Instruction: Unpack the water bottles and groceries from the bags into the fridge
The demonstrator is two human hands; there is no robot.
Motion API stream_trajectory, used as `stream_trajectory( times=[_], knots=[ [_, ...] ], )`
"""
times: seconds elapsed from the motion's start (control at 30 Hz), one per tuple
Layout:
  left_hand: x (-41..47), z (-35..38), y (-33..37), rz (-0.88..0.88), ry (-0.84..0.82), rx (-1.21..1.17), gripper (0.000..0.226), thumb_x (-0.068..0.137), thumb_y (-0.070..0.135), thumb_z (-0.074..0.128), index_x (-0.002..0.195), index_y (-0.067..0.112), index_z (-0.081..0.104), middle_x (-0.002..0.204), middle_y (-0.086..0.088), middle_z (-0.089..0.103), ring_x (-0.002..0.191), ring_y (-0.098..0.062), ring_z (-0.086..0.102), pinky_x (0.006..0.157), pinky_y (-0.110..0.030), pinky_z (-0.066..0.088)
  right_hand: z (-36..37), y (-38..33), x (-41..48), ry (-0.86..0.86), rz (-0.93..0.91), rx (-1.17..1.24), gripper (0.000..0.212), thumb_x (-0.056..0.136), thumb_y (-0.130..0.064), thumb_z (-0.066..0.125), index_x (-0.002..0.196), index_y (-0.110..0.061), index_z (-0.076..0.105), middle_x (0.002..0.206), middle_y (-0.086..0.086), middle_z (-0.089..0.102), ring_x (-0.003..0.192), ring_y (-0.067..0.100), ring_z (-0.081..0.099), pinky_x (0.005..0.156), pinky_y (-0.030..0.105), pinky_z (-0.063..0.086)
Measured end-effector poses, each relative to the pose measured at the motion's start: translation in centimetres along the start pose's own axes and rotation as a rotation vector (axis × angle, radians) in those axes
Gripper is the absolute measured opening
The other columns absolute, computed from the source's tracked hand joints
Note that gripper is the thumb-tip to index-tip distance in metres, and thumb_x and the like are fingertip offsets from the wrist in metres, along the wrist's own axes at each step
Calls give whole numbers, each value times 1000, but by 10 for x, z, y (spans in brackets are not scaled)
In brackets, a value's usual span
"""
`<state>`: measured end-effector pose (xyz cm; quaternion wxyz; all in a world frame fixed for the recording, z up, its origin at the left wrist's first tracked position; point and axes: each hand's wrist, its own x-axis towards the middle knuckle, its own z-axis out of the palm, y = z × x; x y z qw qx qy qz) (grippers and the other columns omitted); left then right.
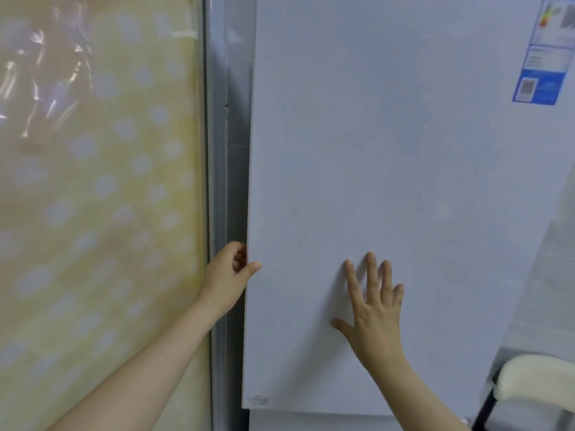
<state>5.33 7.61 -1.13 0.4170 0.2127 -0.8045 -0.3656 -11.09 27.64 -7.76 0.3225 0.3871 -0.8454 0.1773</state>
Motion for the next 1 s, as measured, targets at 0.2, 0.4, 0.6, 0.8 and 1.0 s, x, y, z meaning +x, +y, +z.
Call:
stream_trajectory(
  times=[0.2,0.4,0.6,0.8,1.0],
  knots=[
    [44,14,-25,6,-51,-22,18,87,20,67,97,22,52,83,15,59,74,-2,56,59,-10,35,25,-3,19,60,24,-66,133,50,-43,92,153,-26,9,160,16,9,145,44,8,104,71,26],
    [74,27,-40,7,-85,-67,20,88,20,66,100,25,51,89,17,59,81,-4,58,62,-8,37,42,-4,32,90,51,-113,133,50,-42,92,153,-26,9,160,16,10,146,43,9,105,70,25],
    [91,38,-48,7,-78,-96,21,88,19,65,102,25,51,89,19,58,82,-7,58,64,-10,38,50,-4,40,111,71,-152,132,51,-43,91,153,-26,9,160,15,11,146,43,10,106,69,23],
    [91,43,-42,-8,-40,-76,22,90,19,63,108,20,52,89,14,55,83,-9,54,64,-12,37,50,-3,44,72,82,-169,134,46,-39,94,153,-26,14,160,15,12,145,43,12,105,69,26],
    [73,47,-45,-23,44,-6,38,85,16,69,119,9,55,117,-6,55,98,-16,57,87,-32,50,24,-12,40,-28,109,79,111,68,-46,81,154,-29,12,162,3,-5,149,31,4,112,49,34]
  ],
)
